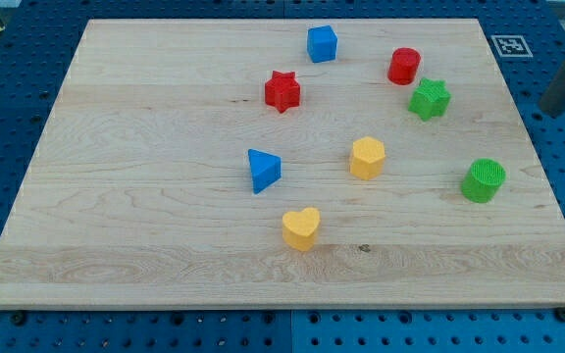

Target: Move the green circle towards bottom

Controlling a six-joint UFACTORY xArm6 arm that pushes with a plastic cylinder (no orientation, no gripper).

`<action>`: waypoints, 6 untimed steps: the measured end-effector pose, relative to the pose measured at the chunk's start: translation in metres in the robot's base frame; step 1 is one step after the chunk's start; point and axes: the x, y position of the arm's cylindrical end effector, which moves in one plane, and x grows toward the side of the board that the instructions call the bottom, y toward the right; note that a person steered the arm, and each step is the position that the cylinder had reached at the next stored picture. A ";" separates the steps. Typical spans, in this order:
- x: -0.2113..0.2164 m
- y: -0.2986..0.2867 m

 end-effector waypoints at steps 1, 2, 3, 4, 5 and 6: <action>0.040 -0.040; 0.066 -0.096; 0.077 -0.113; 0.130 -0.098; 0.135 -0.110; 0.134 -0.166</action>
